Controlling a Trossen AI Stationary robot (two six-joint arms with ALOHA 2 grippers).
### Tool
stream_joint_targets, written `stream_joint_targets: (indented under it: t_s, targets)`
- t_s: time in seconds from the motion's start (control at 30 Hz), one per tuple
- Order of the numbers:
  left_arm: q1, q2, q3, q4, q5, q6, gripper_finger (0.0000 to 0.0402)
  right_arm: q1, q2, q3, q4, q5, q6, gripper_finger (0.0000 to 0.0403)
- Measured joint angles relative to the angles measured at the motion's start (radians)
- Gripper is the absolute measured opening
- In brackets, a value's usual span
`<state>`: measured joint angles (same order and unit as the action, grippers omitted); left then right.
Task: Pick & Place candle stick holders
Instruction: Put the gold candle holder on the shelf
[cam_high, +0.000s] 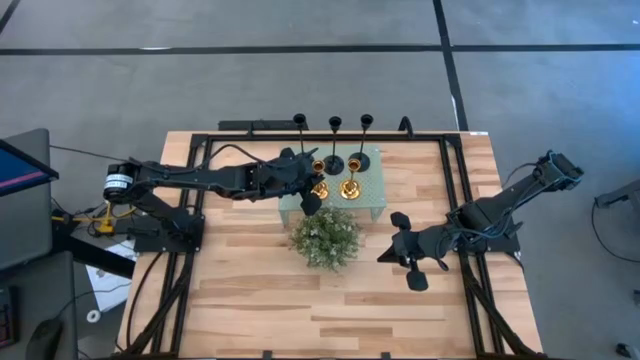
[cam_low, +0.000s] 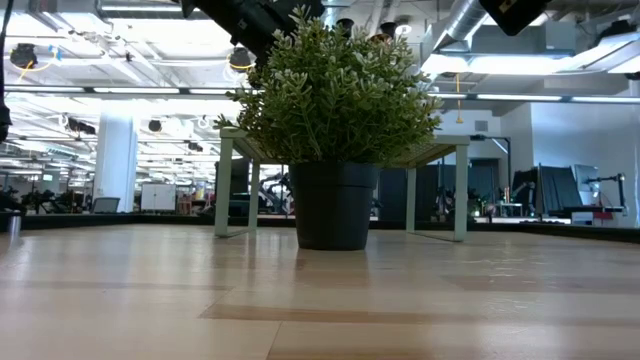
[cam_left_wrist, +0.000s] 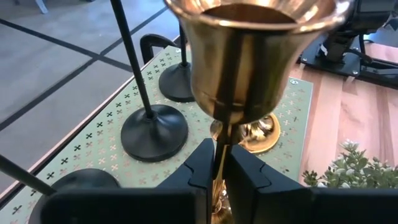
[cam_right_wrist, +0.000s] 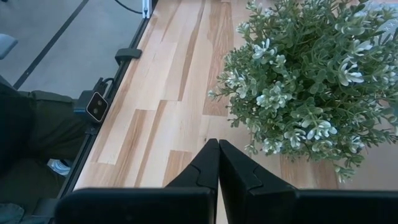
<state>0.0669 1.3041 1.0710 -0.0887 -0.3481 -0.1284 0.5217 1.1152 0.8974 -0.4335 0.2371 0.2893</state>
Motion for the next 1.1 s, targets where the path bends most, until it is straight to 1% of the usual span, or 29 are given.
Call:
stream_joint_targets:
  t_s: [0.77,0.9,1.1]
  targets:
    - [0.000,0.000,0.000,0.010,0.000,-0.004,0.0034,0.001,0.000,0.000,-0.001,0.000,0.000,0.0000]
    - [0.000,0.000,0.000,0.011,0.000,-0.004,0.0052,0.001,0.000,0.000,-0.001,0.000,0.000,0.0000]
    - [0.000,0.000,0.000,0.011,0.000,-0.002,0.0094,0.001,0.000,0.000,-0.001,-0.002,0.000,0.0000]
